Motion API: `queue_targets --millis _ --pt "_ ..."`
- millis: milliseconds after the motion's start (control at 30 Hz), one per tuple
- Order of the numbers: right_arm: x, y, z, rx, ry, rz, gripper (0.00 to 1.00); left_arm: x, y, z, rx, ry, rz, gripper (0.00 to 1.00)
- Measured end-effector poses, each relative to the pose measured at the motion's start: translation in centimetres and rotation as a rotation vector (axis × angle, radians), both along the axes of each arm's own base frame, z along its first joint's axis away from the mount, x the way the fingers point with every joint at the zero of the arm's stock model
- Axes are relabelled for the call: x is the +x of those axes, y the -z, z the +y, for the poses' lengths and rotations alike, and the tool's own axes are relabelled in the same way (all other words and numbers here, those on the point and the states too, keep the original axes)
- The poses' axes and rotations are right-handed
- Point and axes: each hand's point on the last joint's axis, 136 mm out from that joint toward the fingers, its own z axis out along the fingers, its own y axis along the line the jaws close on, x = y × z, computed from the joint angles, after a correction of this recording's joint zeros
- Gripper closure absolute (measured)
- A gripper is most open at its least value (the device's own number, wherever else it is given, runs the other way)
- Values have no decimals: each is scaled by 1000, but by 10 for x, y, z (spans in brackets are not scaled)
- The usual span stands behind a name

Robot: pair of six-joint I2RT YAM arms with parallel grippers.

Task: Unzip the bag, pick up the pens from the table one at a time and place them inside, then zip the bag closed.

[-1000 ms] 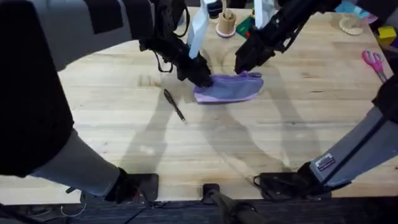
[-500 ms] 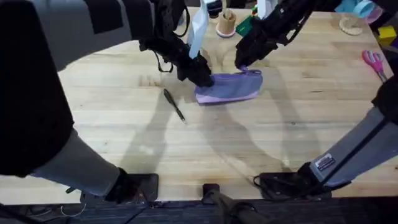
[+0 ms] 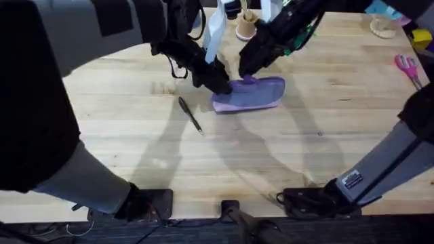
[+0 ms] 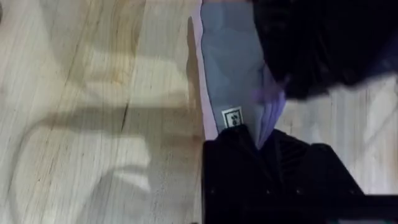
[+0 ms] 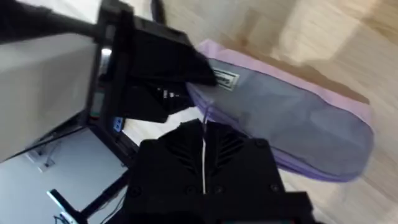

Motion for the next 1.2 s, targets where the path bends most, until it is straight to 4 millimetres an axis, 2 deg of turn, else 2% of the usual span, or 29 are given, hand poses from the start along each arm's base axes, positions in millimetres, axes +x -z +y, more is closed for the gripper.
queue_targets --millis 567,800,867,1000,1200 --pt "-4 -1 44 44 -57 -47 968 0 0 1 2 -1 -2 959" --pt "-2 2 45 44 -53 -43 961 1 2 4 15 -8 -1 959" --pt "-3 2 42 41 -43 -32 901 1 2 3 12 -7 0 959" --pt "0 2 26 37 10 10 572 1 0 1 1 -4 2 959" --pt "5 -2 -12 28 122 91 337 1 0 1 0 -3 1 959"
